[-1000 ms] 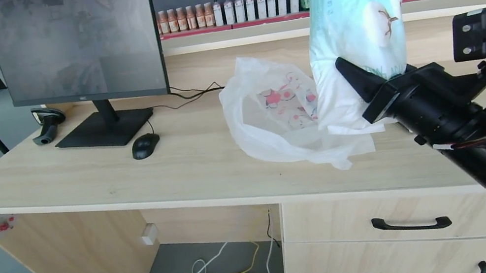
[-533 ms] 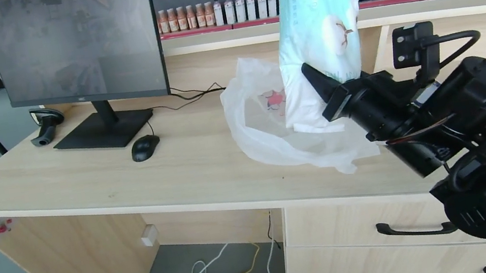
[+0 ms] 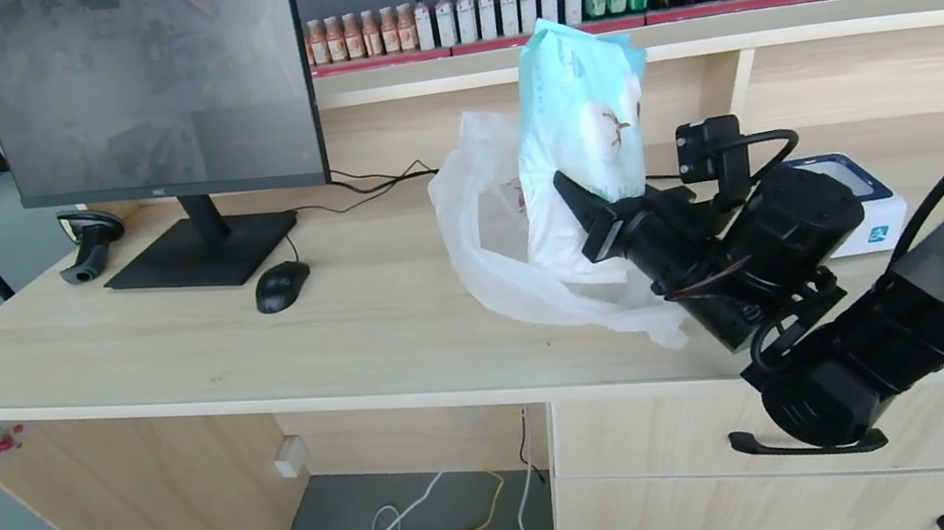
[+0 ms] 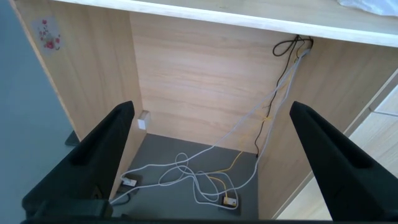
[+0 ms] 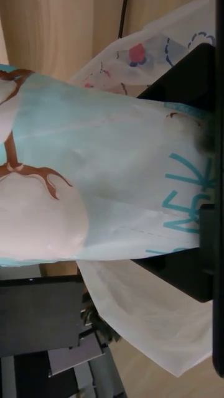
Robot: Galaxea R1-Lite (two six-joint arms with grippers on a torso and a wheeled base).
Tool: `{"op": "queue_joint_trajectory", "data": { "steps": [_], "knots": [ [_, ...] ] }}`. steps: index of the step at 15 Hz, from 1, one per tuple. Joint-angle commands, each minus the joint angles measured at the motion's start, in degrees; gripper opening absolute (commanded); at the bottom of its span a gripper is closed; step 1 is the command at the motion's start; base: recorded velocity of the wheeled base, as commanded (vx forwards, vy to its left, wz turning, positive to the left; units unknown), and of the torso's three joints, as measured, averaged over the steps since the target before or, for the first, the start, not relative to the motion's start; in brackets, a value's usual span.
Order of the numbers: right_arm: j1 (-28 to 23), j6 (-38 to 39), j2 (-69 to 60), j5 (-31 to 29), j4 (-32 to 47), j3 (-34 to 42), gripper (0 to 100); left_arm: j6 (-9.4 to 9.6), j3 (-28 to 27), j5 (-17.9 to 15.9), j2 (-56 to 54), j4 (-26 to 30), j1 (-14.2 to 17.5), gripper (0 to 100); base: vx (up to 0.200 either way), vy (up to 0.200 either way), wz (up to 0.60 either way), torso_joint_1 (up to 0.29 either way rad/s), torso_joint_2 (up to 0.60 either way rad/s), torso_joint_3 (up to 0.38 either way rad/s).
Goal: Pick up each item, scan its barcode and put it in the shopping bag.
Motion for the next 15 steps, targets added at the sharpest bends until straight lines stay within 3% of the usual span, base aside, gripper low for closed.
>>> {"op": "queue_joint_trajectory", "data": {
  "steps": [1, 8, 12, 15],
  "knots": [
    [-0.43, -0.56, 2.07, 0.09, -0.09, 2.26, 0, 0.03, 0.00, 0.01, -0.02, 0.01, 0.01, 100, 0.000, 0.000, 0.00, 0.000, 0.00, 0.000],
    [-2.71, -1.70, -7.51, -0.09, -0.09, 15.10, 0, 0.12, 0.00, 0.01, -0.02, 0.01, 0.01, 100, 0.000, 0.000, 0.00, 0.000, 0.00, 0.000],
    [0.54, 0.06, -10.33, 0.79, 0.08, 10.52, 0, 0.12, 0.00, 0.01, -0.02, 0.01, 0.01, 100, 0.000, 0.000, 0.00, 0.000, 0.00, 0.000],
    [0.01, 11.40, -10.41, 1.50, 3.68, 8.06, 0, 0.12, 0.00, 0.01, -0.02, 0.01, 0.01, 100, 0.000, 0.000, 0.00, 0.000, 0.00, 0.000]
  ]
}}
